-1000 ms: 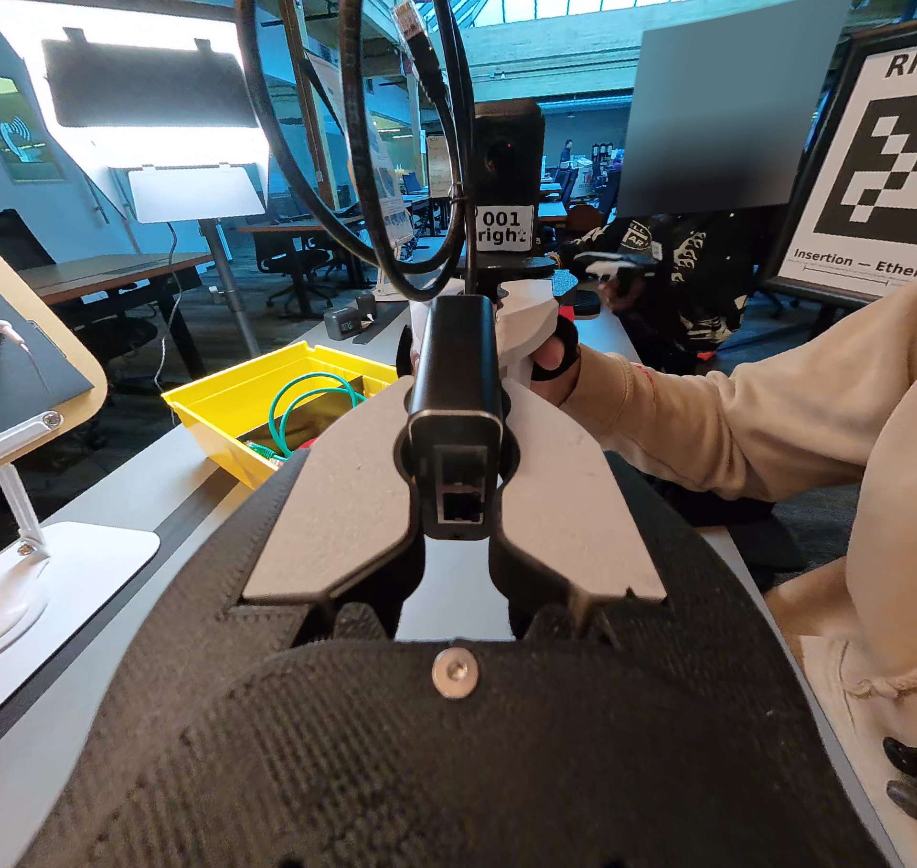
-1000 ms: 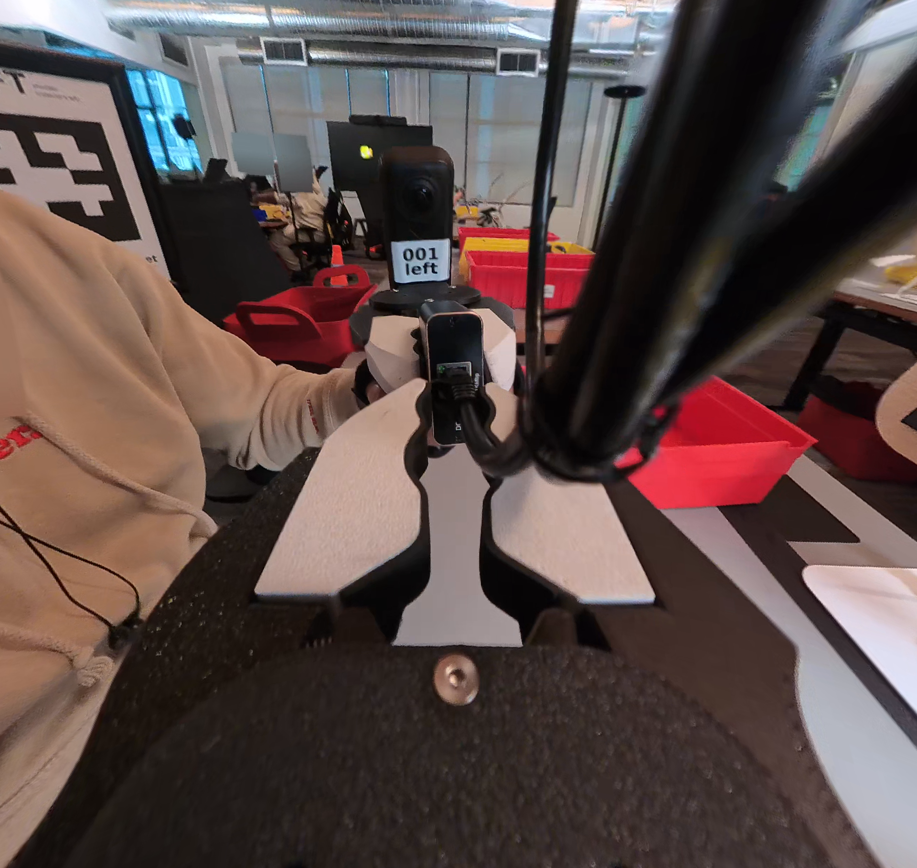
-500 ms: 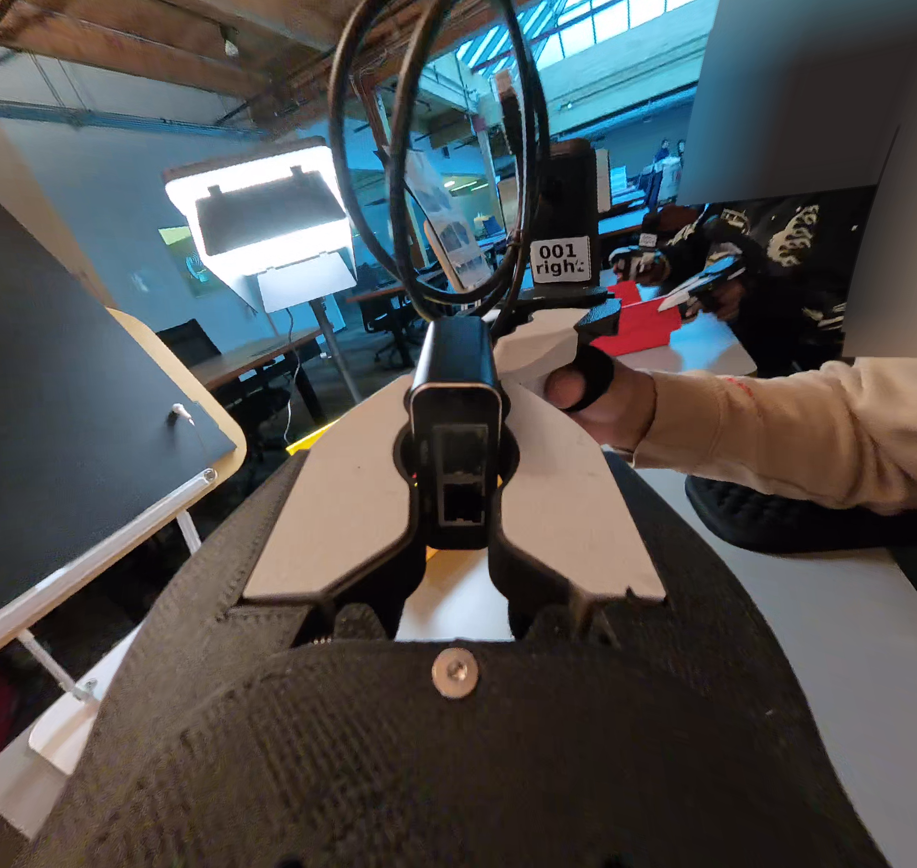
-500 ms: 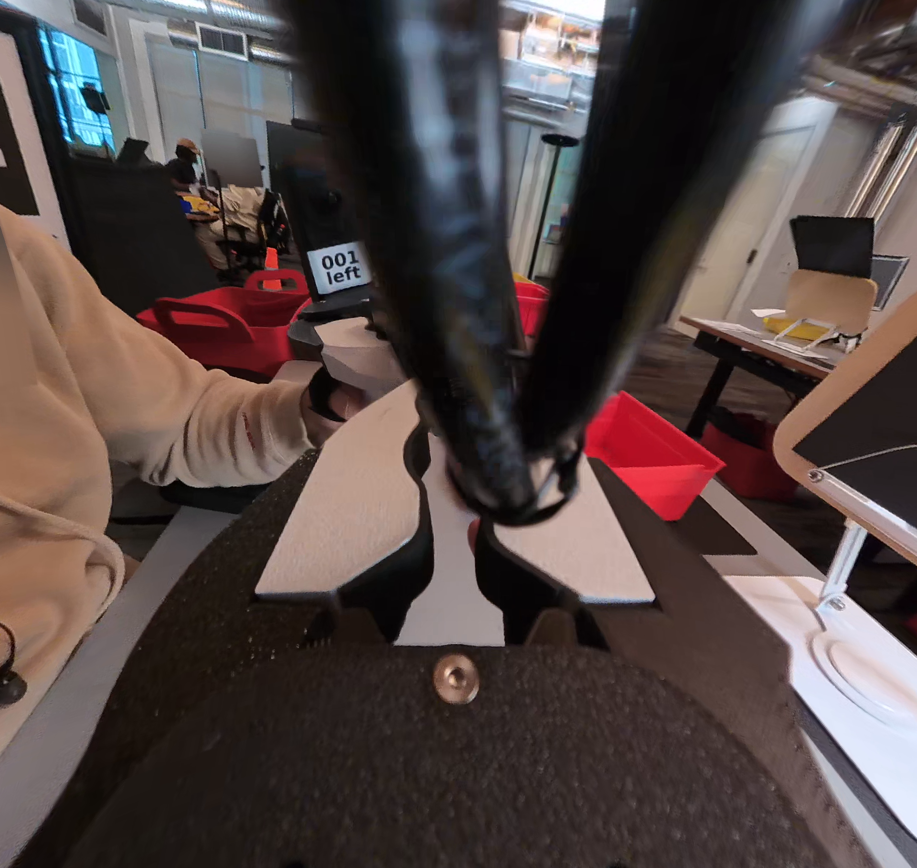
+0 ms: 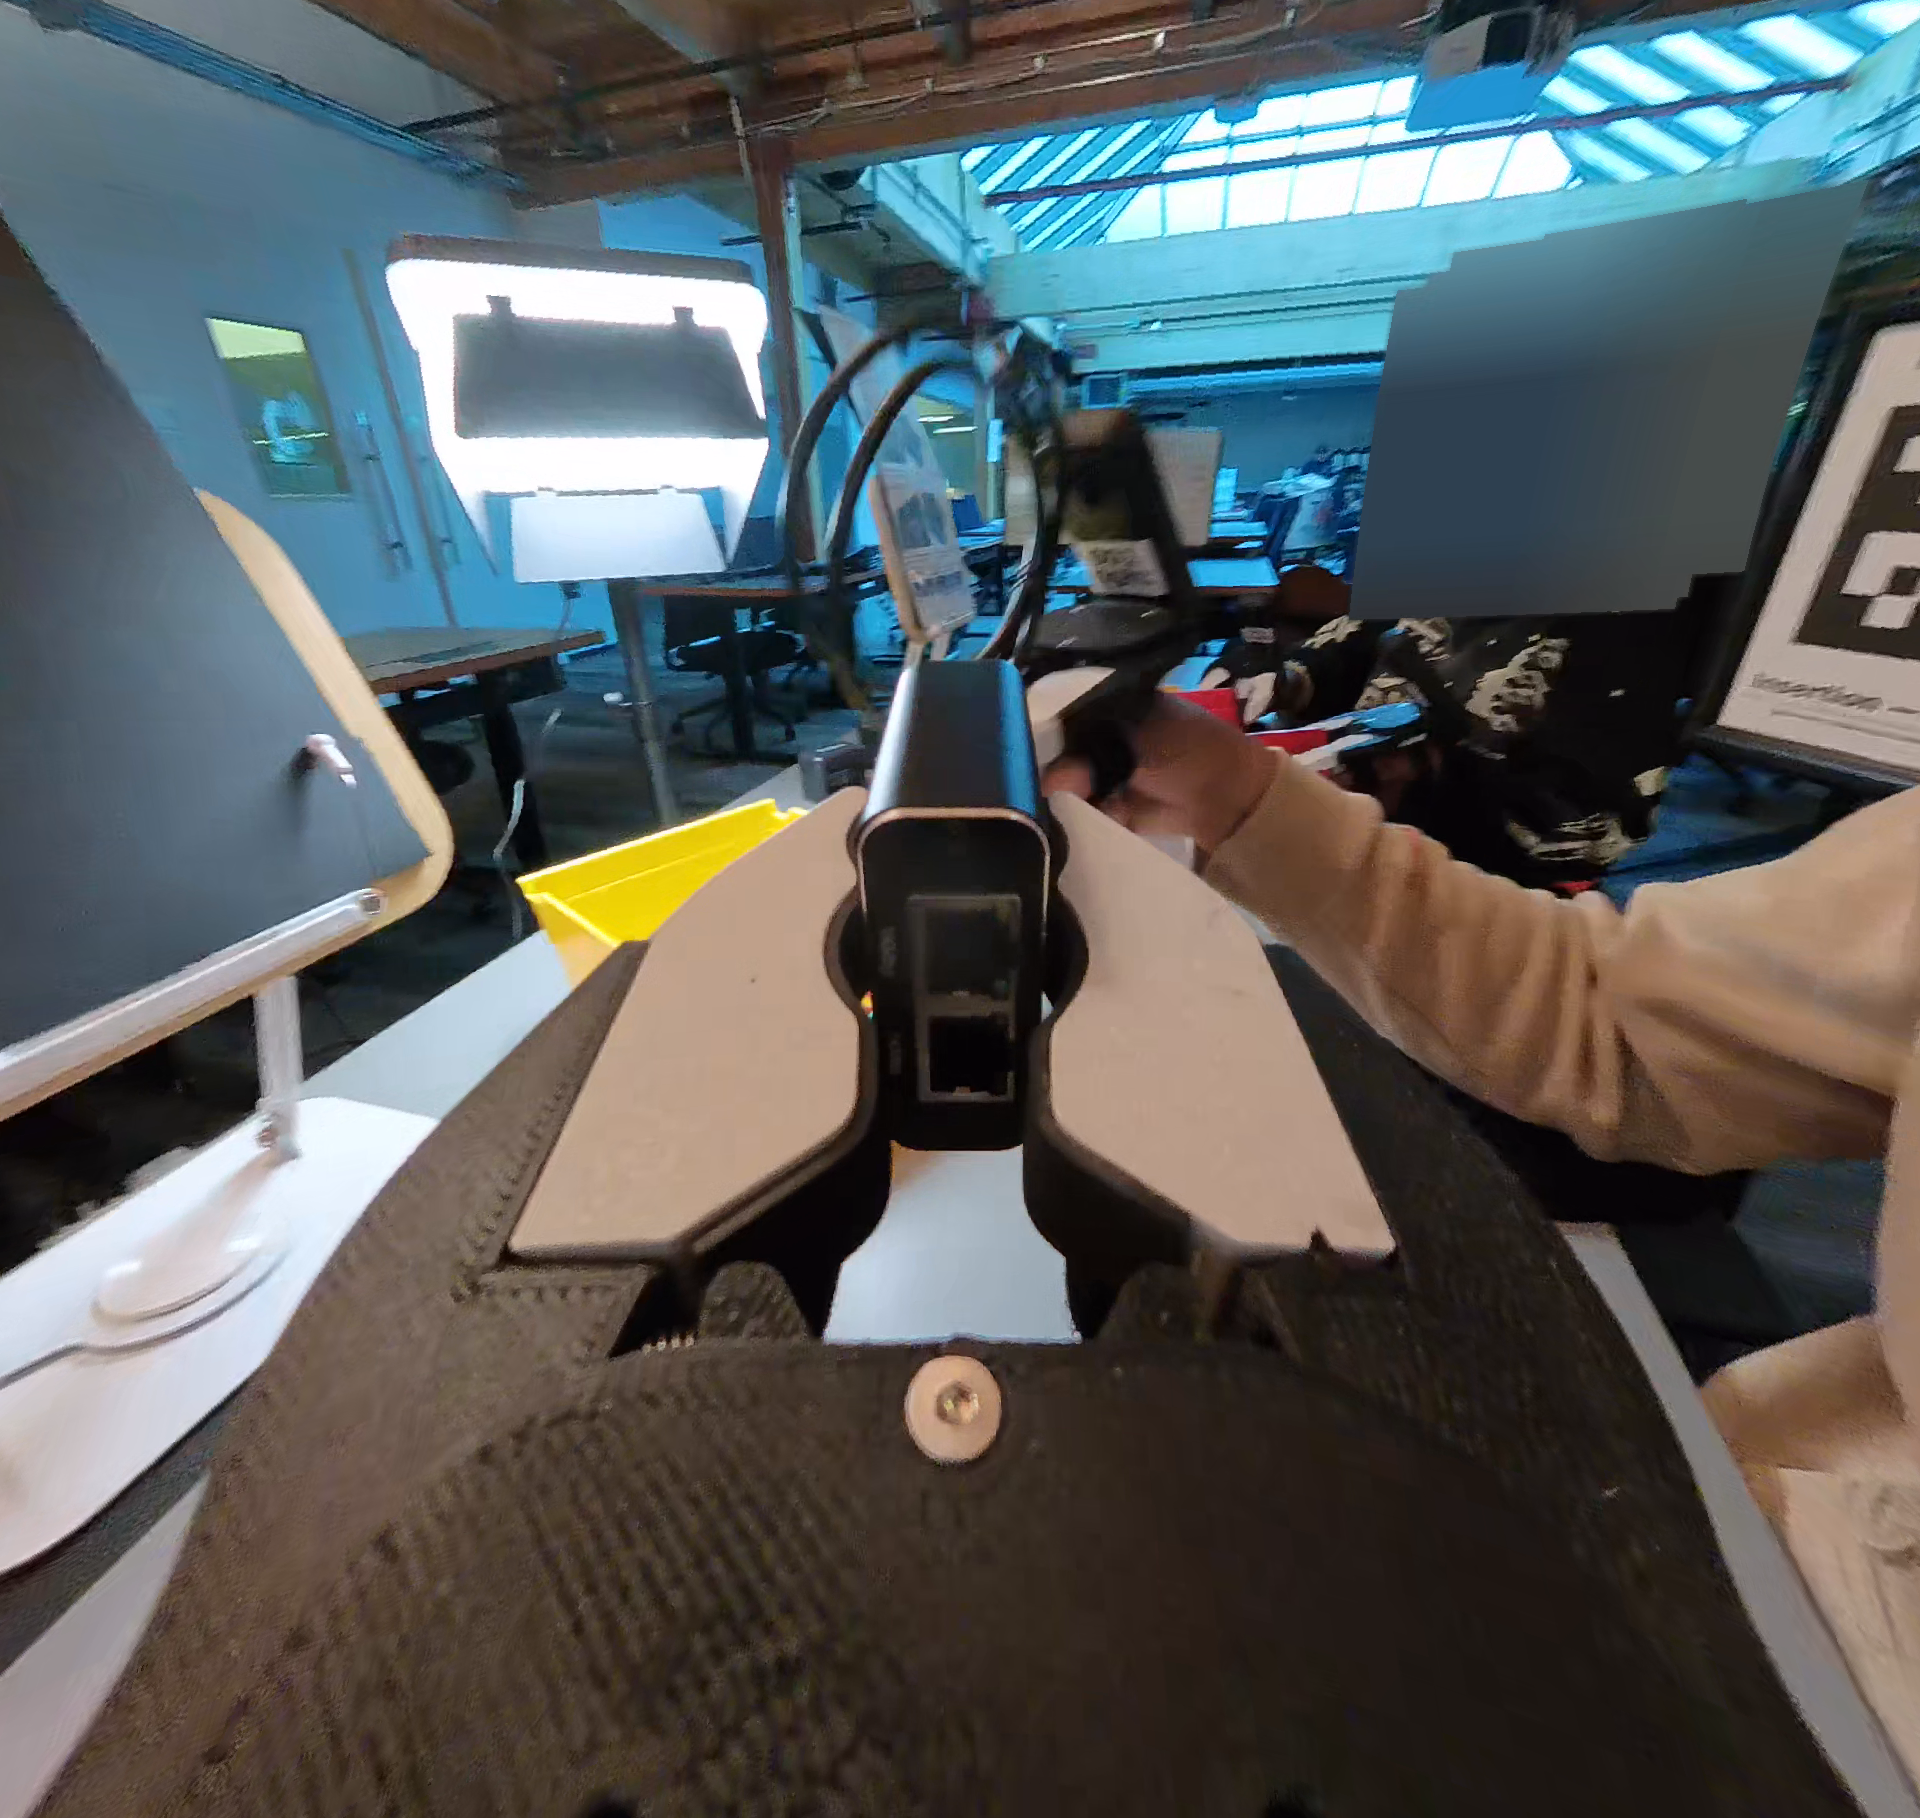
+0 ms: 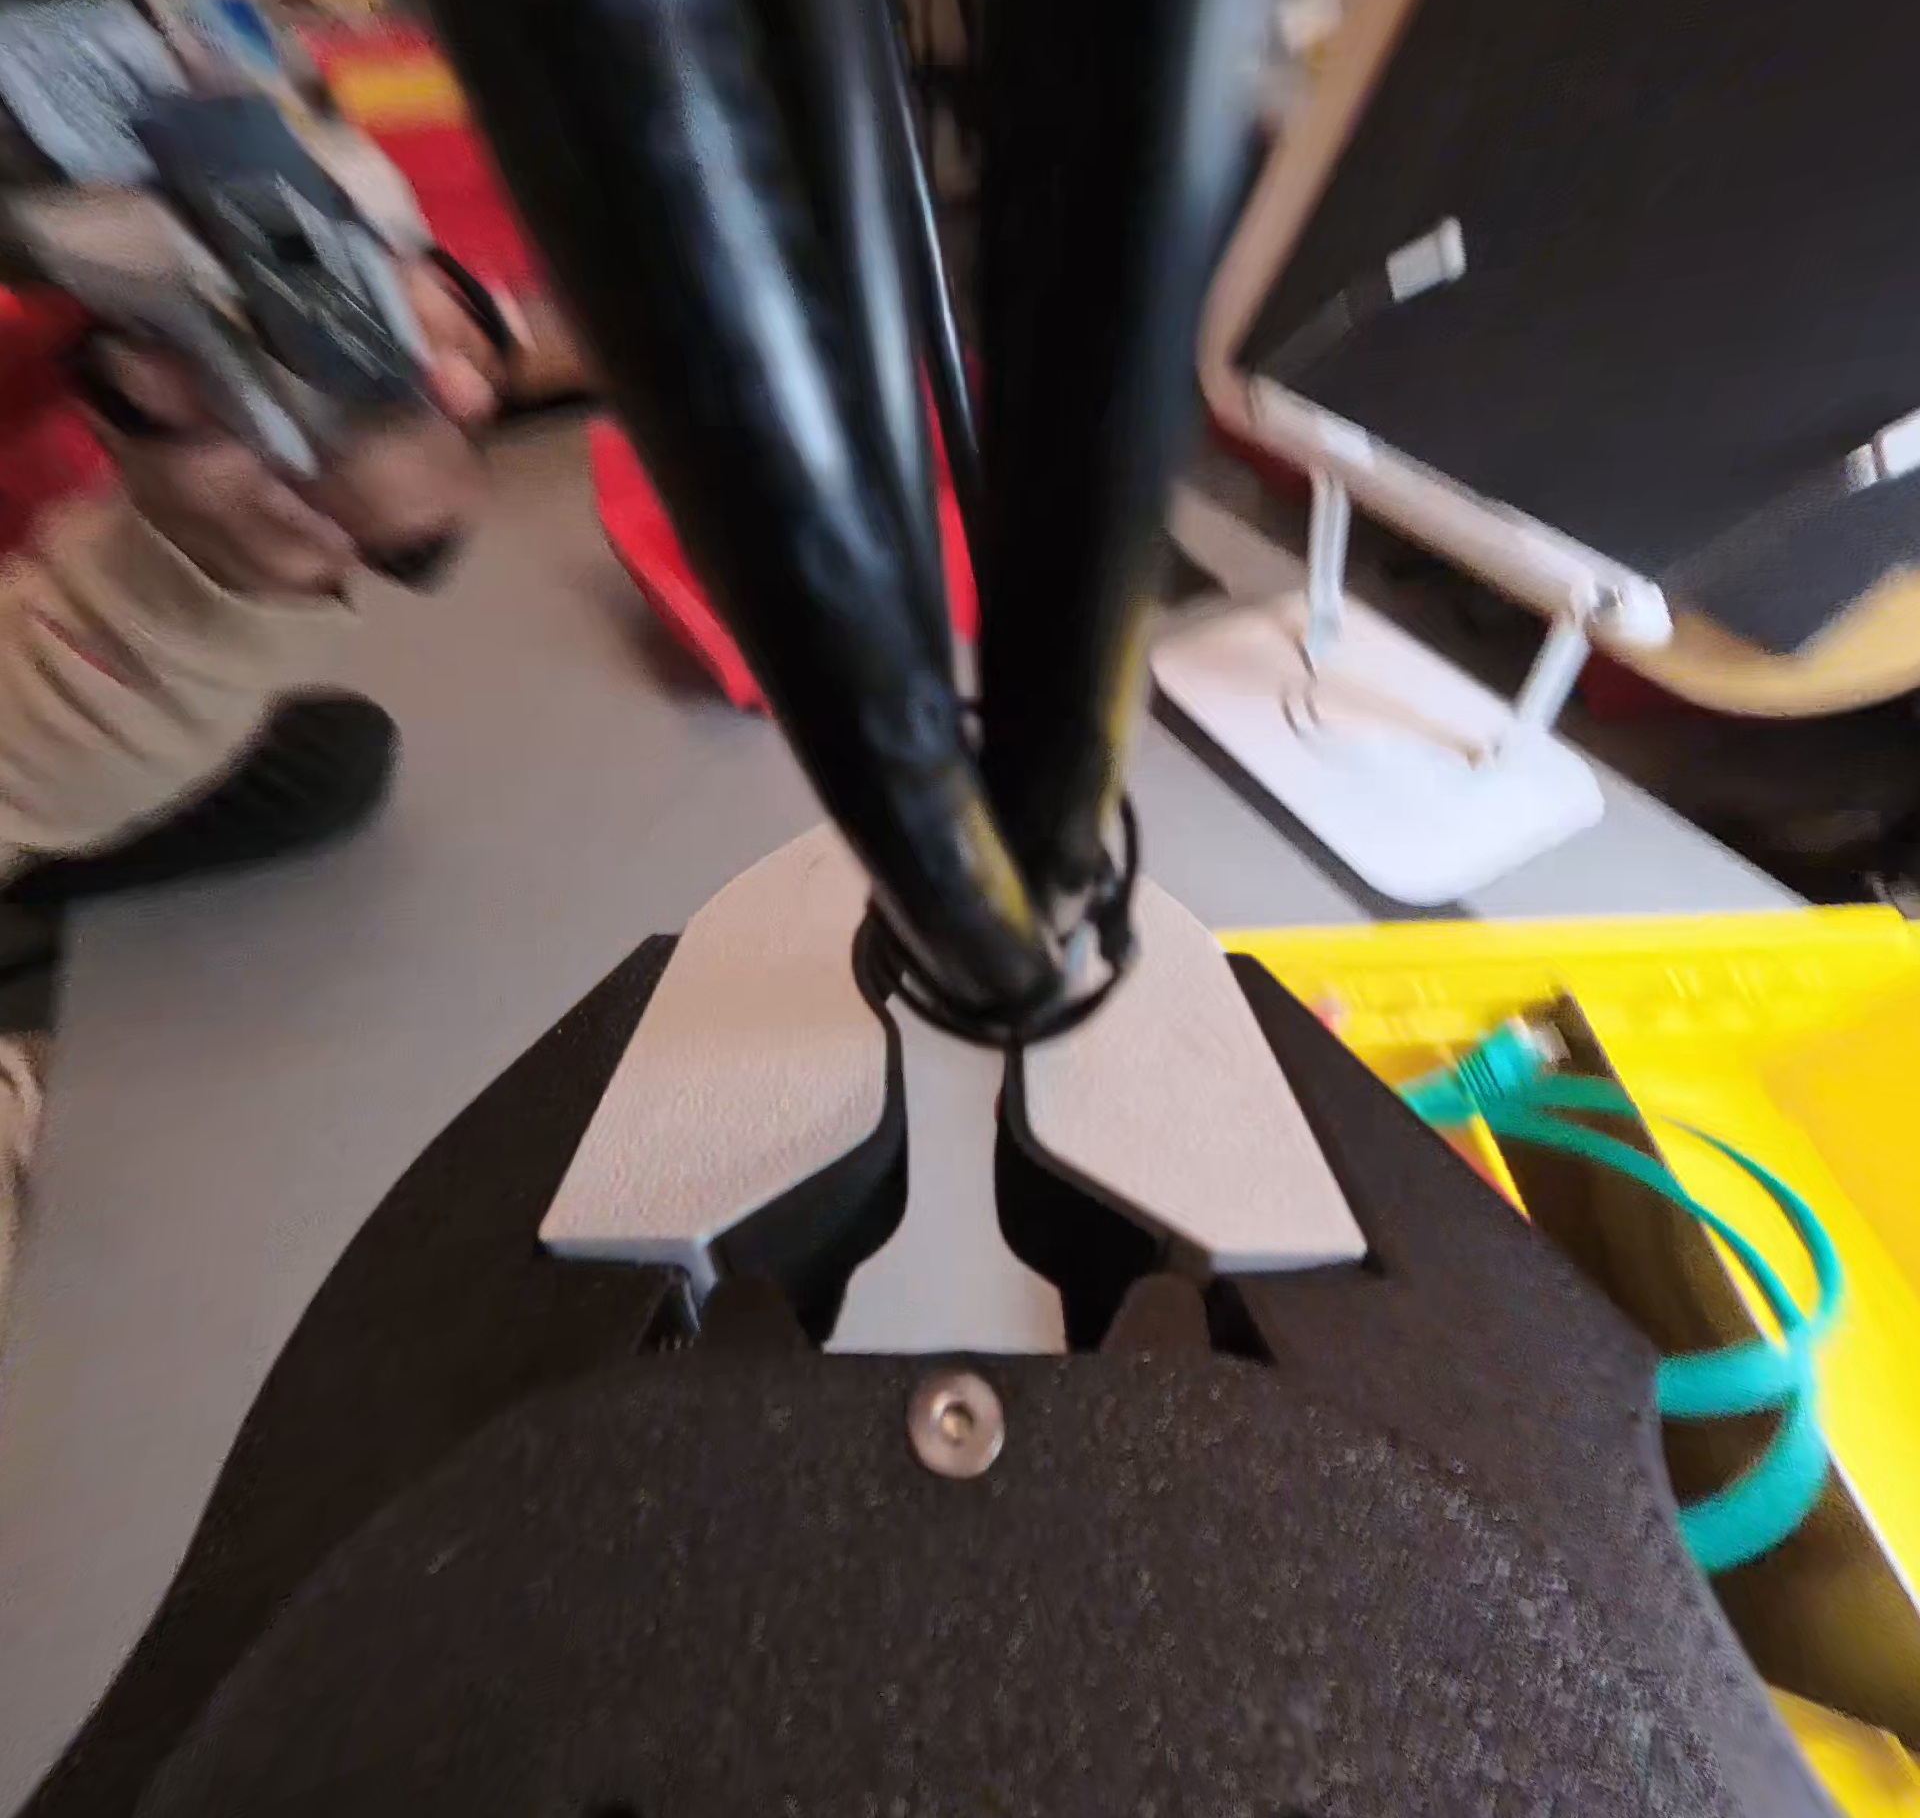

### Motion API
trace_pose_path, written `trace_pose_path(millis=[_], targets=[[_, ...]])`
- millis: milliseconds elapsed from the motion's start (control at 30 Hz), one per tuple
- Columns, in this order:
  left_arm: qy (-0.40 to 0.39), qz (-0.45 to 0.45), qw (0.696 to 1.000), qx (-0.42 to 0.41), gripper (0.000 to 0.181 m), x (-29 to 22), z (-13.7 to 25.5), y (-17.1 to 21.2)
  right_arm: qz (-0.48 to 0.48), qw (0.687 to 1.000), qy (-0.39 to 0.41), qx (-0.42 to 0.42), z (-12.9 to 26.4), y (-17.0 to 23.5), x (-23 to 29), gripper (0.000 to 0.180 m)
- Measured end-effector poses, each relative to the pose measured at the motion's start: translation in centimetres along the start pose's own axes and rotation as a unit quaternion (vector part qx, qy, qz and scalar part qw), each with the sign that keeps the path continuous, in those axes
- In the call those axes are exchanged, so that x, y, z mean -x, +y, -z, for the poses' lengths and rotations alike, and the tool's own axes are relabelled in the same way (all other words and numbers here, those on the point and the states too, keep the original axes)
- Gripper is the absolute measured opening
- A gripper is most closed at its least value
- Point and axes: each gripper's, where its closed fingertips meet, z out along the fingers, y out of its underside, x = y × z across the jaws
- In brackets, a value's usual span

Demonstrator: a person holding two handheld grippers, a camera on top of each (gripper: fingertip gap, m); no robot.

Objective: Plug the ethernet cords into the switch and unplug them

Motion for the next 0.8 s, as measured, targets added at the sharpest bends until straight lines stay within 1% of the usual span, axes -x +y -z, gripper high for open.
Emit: trace_pose_path(millis=[67, 100, 167, 300, 367, 500, 533, 600, 700, 767, 800], targets=[[0.001, 0.009, 1.0, -0.003, 0.026, 0.2, -0.1, 0.2, -0.017, 0.997, 0.033, 0.062, 1.2, 3.1, -2.8, 0.013], [-0.003, 0.009, 1.0, -0.001, 0.027, 0.4, -0.1, 0.3, -0.031, 0.995, 0.032, 0.085, 1.9, 4.3, -3.5, 0.013], [-0.002, 0.013, 1.0, 0.007, 0.027, 0.6, -0.2, 0.7, -0.063, 0.992, 0.041, 0.102, 3.1, 5.8, -5.0, 0.013], [0.001, 0.023, 1.0, 0.012, 0.027, 0.7, -0.3, 1.3, -0.131, 0.978, 0.016, 0.159, 4.7, 9.6, -5.9, 0.013], [0.005, 0.028, 0.999, 0.019, 0.027, 0.7, -0.6, 1.8, -0.166, 0.97, -0.003, 0.178, 4.8, 11.0, -6.0, 0.013], [0.009, 0.026, 0.999, 0.034, 0.027, 0.4, -0.9, 2.5, -0.209, 0.957, -0.004, 0.202, 4.8, 13.1, -6.7, 0.013], [0.008, 0.024, 0.999, 0.037, 0.027, 0.4, -1.0, 2.6, -0.211, 0.955, 0.009, 0.211, 5.0, 13.5, -7.1, 0.013], [0.006, 0.026, 0.999, 0.039, 0.027, 0.6, -1.0, 2.8, -0.218, 0.955, 0.046, 0.198, 5.3, 13.2, -8.3, 0.014], [0.003, 0.042, 0.998, 0.039, 0.027, 0.9, -0.9, 3.0, -0.208, 0.955, 0.126, 0.171, 6.8, 12.2, -10.6, 0.017], [-0.006, 0.054, 0.997, 0.05, 0.026, 1.4, -1.0, 3.5, -0.185, 0.947, 0.217, 0.149, 8.5, 11.3, -13.1, 0.035], [-0.012, 0.064, 0.996, 0.056, 0.026, 1.7, -1.0, 3.8, -0.16, 0.936, 0.282, 0.14, 9.8, 10.5, -14.5, 0.043]])
